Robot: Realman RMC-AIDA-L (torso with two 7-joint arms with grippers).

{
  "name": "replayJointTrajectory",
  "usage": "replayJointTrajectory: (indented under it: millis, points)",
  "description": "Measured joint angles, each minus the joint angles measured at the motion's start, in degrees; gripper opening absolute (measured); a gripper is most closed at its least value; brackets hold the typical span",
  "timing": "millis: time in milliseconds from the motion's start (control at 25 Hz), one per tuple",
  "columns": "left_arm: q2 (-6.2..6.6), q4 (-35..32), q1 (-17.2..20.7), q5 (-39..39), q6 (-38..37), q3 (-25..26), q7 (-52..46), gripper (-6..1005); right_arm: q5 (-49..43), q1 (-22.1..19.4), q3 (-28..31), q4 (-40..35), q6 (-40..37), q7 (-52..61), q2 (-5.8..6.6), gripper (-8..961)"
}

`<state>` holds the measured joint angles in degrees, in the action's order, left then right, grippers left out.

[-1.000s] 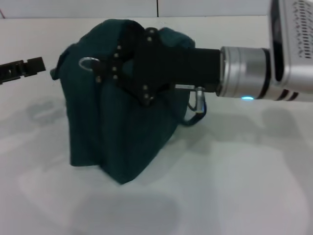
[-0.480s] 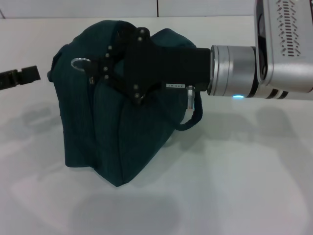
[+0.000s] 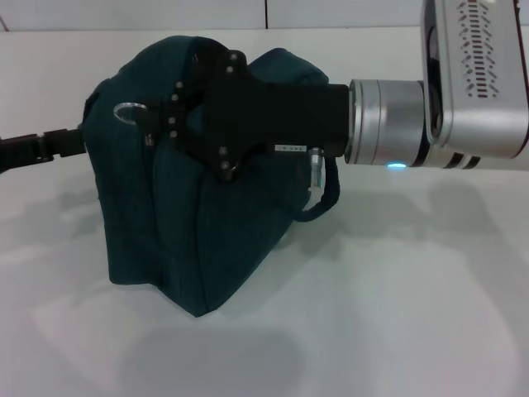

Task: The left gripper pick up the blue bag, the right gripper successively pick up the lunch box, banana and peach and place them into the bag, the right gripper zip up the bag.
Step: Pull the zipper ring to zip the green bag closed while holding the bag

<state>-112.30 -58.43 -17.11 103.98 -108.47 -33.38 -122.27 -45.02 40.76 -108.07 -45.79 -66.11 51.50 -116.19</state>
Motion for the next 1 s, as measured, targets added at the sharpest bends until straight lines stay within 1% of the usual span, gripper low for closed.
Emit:
replayJointTrajectory:
  millis: [400, 840, 1000]
  points:
    - [-1.47, 0.0, -2.6, 3.0, 0.3, 0.0, 0.0, 886, 0.0, 0.2, -0.2, 0.0, 0.0, 0.0, 0.00, 35]
    - [-1.96, -0.1, -3.1, 4.2, 1.7, 0.0, 0.3, 822, 0.0, 0.1, -0.2, 0.0, -0.1, 0.0, 0.00, 36]
    - [-2.13, -1.2, -3.3, 5.8, 1.6, -1.8, 0.4, 799, 0.0, 0.0, -0.2, 0.0, -0.1, 0.0, 0.00, 37]
